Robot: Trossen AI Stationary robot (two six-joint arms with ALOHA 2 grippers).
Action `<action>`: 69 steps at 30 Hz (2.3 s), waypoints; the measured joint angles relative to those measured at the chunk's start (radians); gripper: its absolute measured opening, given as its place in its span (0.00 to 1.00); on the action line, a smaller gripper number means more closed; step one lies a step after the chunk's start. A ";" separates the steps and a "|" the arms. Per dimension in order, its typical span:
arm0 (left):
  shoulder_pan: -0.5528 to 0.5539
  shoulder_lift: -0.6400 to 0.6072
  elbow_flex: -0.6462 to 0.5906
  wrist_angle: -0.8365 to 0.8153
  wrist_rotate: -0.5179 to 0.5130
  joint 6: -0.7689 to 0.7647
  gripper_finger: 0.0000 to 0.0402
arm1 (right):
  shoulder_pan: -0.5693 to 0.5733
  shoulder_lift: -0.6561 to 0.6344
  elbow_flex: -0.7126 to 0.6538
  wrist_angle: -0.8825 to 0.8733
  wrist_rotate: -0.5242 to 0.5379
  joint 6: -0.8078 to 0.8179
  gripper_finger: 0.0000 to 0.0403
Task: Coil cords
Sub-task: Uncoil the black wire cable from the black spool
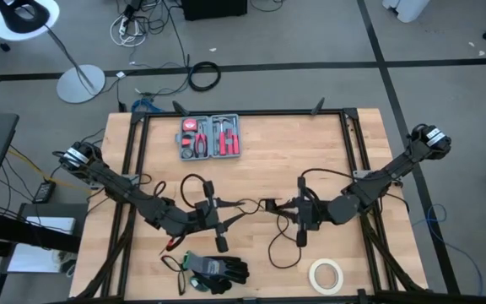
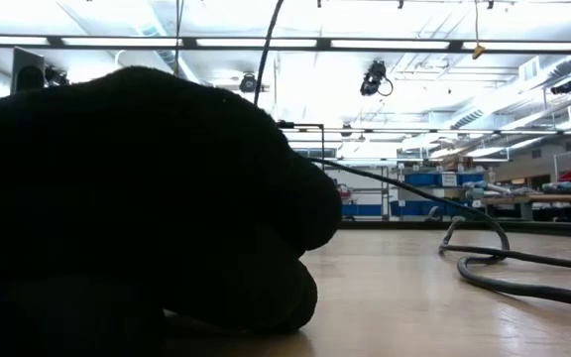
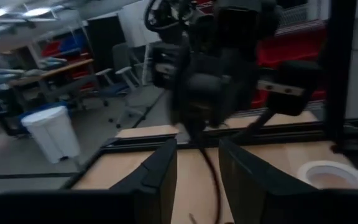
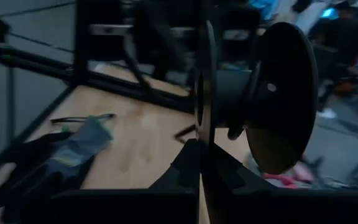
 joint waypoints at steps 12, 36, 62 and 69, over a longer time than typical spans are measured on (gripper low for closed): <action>0.028 0.001 0.000 -0.077 0.046 -0.107 0.30 | 0.022 0.001 0.000 0.150 -0.029 -0.073 0.00; 0.094 0.063 0.000 -0.054 0.245 -0.189 0.30 | 0.008 0.002 -0.027 0.152 -0.016 -0.049 0.00; 0.047 0.024 0.138 -0.255 0.191 -0.134 0.01 | -0.020 0.002 -0.028 0.029 -0.024 0.053 0.00; 0.025 0.023 0.170 -0.251 0.184 -0.128 0.01 | -0.050 0.002 -0.029 -0.066 -0.043 0.151 0.00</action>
